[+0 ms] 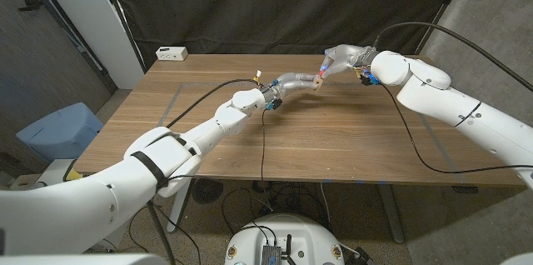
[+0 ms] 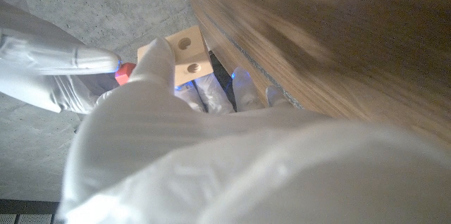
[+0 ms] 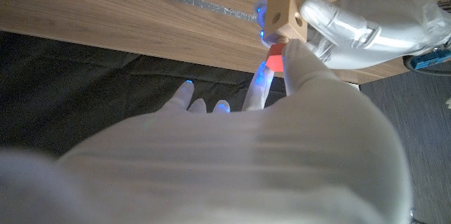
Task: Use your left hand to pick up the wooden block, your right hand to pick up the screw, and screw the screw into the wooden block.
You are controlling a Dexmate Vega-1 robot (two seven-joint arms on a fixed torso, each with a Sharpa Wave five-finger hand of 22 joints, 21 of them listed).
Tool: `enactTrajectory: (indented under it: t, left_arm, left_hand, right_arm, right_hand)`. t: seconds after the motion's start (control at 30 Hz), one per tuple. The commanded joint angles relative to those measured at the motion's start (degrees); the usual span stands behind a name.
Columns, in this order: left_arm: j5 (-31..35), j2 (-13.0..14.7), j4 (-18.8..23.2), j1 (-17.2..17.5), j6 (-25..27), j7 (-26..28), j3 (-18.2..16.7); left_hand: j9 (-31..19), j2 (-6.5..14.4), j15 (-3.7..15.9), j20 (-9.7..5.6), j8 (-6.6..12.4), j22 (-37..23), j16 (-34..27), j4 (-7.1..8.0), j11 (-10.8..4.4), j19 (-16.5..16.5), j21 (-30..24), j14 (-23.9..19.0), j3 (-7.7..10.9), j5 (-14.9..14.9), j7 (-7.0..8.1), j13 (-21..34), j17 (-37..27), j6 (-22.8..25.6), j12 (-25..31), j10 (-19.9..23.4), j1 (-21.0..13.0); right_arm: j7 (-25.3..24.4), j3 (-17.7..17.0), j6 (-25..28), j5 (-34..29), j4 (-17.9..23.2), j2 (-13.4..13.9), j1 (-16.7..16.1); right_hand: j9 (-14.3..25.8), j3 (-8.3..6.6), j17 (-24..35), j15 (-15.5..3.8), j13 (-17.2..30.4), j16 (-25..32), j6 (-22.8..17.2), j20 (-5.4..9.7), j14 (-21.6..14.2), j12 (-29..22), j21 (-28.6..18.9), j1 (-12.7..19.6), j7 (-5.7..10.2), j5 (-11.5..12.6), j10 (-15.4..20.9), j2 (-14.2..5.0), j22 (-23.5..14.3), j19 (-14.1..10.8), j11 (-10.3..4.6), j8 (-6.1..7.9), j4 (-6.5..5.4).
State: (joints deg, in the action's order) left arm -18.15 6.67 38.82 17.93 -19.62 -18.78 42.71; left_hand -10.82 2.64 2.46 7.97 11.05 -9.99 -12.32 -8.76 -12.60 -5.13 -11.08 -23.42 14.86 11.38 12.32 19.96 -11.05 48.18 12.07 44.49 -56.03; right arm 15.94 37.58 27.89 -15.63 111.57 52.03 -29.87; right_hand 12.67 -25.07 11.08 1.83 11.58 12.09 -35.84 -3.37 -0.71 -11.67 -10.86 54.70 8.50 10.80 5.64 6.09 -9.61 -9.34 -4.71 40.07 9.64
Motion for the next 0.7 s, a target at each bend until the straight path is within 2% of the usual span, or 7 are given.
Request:
enactTrajectory:
  t: [0.03, 0.37, 0.7]
  left_arm:
    - [0.12, 0.74, 1.97, 0.76, 1.31, 0.49, 0.12]
    - [0.05, 1.29, 3.42, 1.29, 2.06, 0.63, 0.15]
    - [0.12, 1.96, 5.23, 1.95, 2.70, 1.09, 0.18]
  left_hand:
    - [-0.06, 0.49, 3.77, -0.07, 0.27, -0.16, -0.13, 0.17, -0.04, 0.11, -0.16, -0.21, 0.17, -0.04, -0.11, 0.00, -0.16, 0.16, 0.28, 0.00, -0.07]
    - [-0.06, 0.47, 3.85, -0.01, 0.31, -0.16, -0.15, 0.12, -0.02, 0.07, -0.18, -0.29, 0.17, -0.03, -0.02, -0.01, -0.14, 0.21, 0.26, -0.07, -0.16]
    - [-0.06, 0.59, 3.73, 0.12, 0.28, -0.16, -0.17, 0.18, -0.02, 0.09, -0.16, -0.27, 0.18, -0.02, -0.09, 0.00, -0.17, 0.12, 0.28, -0.05, -0.15]
  right_arm:
    - [0.11, -0.34, 0.21, -0.06, 0.79, 0.35, -0.49]
    - [0.20, -0.38, 1.08, -0.17, 1.45, 0.46, -0.78]
    - [-0.81, -0.47, 1.48, -0.37, 1.69, 0.44, -1.42]
  right_hand:
    - [0.20, -0.19, 0.24, 0.00, 0.09, 0.22, -0.56, 0.06, -0.42, -0.24, -0.34, 0.29, -0.19, -0.13, 0.79, 0.07, -0.11, -0.43, 0.04, 0.54, -0.10]
    - [0.45, -0.09, 0.31, 0.04, 0.09, 0.19, -0.86, 0.06, -0.39, -0.16, -0.27, 0.02, -0.17, -0.23, 0.85, 0.24, -0.12, -0.40, 0.13, 0.87, -0.30]
    - [0.99, -0.07, 0.43, -0.19, 0.09, 0.35, -2.88, 0.16, -0.88, -0.38, -0.27, -0.23, -0.10, -0.30, 1.89, 0.44, -0.12, -0.62, 0.14, 2.16, -0.47]
